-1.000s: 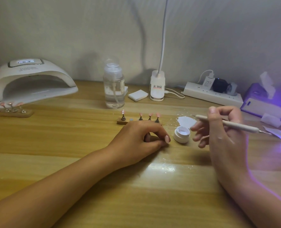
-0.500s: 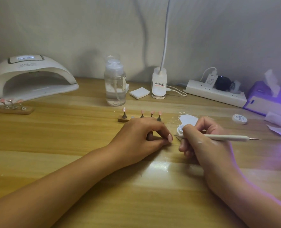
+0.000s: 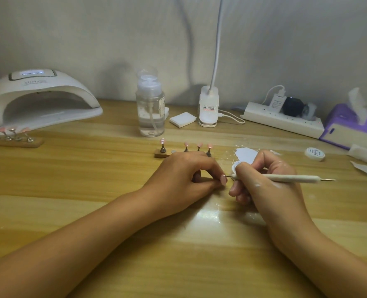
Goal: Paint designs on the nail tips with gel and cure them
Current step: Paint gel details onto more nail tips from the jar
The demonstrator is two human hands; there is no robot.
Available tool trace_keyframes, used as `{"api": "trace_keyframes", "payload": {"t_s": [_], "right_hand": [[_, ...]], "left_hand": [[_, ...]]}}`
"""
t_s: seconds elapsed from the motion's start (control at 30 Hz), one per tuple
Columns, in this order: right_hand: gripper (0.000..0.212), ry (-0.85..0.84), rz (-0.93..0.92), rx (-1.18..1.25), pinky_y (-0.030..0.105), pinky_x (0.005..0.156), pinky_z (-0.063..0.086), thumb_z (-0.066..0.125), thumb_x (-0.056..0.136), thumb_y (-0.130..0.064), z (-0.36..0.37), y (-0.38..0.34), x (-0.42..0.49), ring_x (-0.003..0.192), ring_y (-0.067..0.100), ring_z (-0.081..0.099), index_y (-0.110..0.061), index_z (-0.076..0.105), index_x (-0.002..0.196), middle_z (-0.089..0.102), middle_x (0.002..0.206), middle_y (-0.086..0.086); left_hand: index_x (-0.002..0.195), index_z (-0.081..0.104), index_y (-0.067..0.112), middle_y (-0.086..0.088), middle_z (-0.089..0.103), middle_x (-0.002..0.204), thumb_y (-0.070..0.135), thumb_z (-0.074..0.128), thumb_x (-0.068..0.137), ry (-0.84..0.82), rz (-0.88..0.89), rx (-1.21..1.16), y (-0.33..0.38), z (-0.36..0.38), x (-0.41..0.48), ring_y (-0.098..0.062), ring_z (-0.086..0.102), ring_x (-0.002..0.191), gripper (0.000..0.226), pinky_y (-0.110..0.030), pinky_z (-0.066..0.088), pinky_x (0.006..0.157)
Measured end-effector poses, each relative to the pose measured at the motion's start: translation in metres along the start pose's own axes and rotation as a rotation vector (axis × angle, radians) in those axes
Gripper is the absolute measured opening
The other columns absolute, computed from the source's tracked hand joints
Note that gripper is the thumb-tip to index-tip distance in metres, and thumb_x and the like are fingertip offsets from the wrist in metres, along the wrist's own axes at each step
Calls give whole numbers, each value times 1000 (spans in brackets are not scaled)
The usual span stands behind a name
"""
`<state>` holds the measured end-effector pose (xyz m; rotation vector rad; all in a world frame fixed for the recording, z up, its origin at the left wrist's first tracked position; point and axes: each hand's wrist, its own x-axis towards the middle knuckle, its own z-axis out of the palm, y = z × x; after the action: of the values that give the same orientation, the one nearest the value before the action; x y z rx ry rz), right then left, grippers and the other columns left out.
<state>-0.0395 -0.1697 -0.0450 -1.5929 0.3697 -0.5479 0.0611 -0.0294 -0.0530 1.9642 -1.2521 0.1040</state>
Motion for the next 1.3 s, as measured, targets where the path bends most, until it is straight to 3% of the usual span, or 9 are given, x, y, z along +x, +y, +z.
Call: {"api": "trace_keyframes", "payload": {"t_s": [0.13, 0.63, 0.83, 1.03, 1.2, 1.3], "right_hand": [[22, -9, -11, -10, 21, 42, 44, 64, 81, -8, 0, 0, 0, 41, 15, 54, -11, 47, 66, 65, 53, 16], [22, -9, -5, 8, 19, 42, 44, 63, 81, -5, 1, -2, -1, 41, 13, 54, -10, 47, 66, 65, 53, 16], [40, 49, 0, 78, 16, 37, 38, 59, 82, -3, 0, -5, -2, 35, 9, 46, -23, 49, 49, 59, 45, 10], [23, 55, 10, 100, 16, 33, 28, 55, 64, -17, 1, -8, -4, 32, 11, 35, -22, 42, 46, 48, 37, 5], [37, 11, -1, 14, 18, 37, 37, 62, 79, -3, 0, -2, -2, 35, 13, 44, -21, 46, 52, 59, 46, 13], [33, -11, -7, -6, 19, 39, 39, 66, 76, -9, 0, -1, -2, 36, 14, 47, -21, 48, 52, 62, 49, 15]], "left_hand": [[83, 74, 30, 33, 55, 71, 17, 77, 82, -4, -6, -2, 0, 0, 0, -7, 46, 59, 14, -14, 30, 60], [83, 74, 31, 34, 55, 72, 15, 77, 81, 4, 3, -2, -2, 1, 0, -7, 45, 59, 17, -12, 30, 59], [84, 75, 30, 29, 57, 69, 18, 77, 82, 3, 0, -9, -2, 1, 0, -8, 46, 60, 12, -15, 32, 60], [84, 76, 29, 31, 57, 69, 19, 78, 82, 3, -1, -17, -2, 1, 0, -8, 45, 59, 10, -13, 30, 60], [84, 76, 28, 36, 56, 70, 18, 78, 82, 7, 9, -10, -2, 1, 0, -7, 45, 59, 11, -11, 29, 59], [85, 76, 28, 37, 56, 71, 18, 78, 82, 9, 11, -5, -2, 1, 1, -6, 45, 58, 11, -11, 30, 59]]}}
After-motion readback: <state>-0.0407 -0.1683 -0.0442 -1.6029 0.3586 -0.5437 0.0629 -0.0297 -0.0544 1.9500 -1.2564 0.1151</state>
